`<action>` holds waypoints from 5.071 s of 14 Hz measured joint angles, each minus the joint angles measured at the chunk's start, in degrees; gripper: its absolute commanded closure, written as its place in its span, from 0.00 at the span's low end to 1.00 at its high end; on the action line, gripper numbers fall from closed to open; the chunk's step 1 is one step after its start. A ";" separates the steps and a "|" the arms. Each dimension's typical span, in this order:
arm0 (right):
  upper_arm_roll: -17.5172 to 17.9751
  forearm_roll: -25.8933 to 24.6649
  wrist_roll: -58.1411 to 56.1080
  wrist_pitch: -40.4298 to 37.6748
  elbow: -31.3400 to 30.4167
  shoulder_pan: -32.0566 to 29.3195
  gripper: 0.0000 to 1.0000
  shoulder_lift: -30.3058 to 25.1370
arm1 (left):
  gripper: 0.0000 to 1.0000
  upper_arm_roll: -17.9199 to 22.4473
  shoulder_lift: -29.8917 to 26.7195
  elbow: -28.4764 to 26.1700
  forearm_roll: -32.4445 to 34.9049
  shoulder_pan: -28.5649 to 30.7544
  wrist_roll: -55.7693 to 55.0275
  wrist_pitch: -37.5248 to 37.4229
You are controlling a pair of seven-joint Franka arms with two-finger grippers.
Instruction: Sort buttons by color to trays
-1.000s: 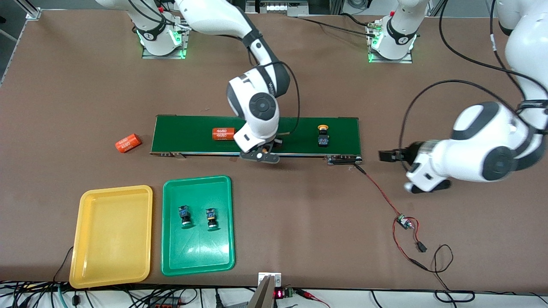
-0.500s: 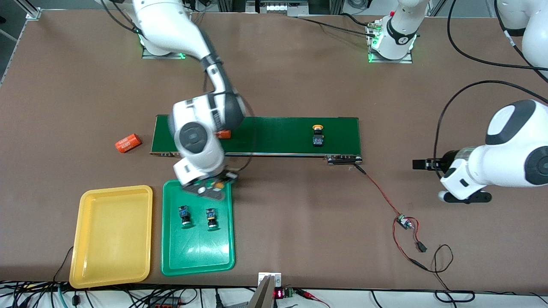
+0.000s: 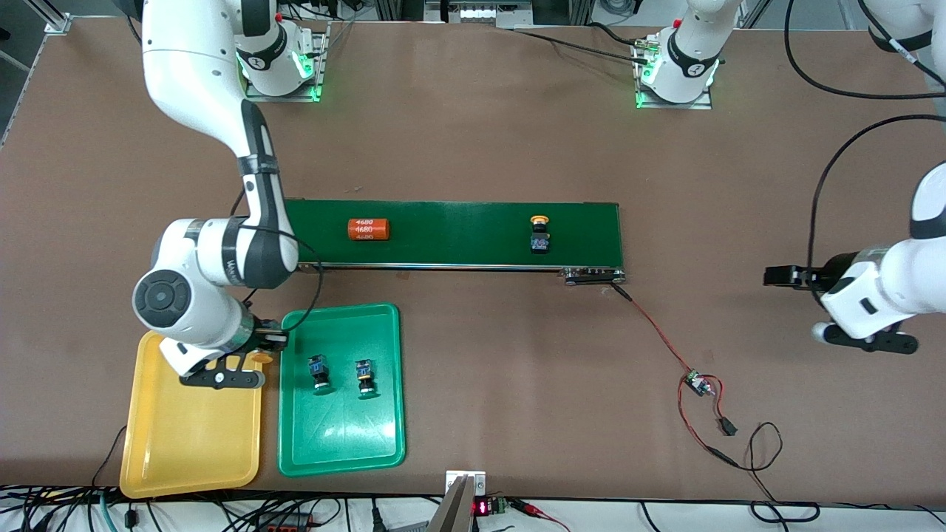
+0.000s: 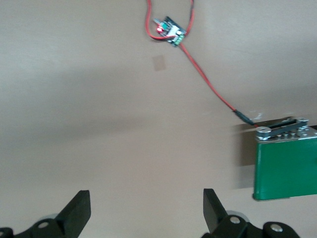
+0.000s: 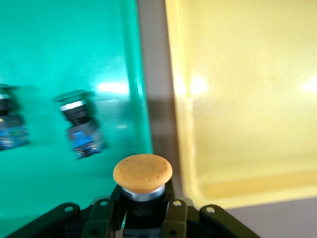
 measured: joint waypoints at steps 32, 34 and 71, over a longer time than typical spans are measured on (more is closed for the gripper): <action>9.21 2.70 -11.30 -4.71 -0.08 -6.99 0.00 -8.70 | 0.00 69.04 -49.06 -29.90 -39.25 -40.10 11.09 20.84; 9.33 2.69 -1.87 -5.93 -0.08 -1.60 0.00 -9.65 | 0.00 69.04 -49.06 -29.90 -39.25 -40.10 11.09 20.81; 8.37 -0.83 40.48 -1.88 -13.91 28.21 0.98 -8.71 | 0.00 68.94 -48.42 -28.51 -39.25 -40.29 11.10 20.80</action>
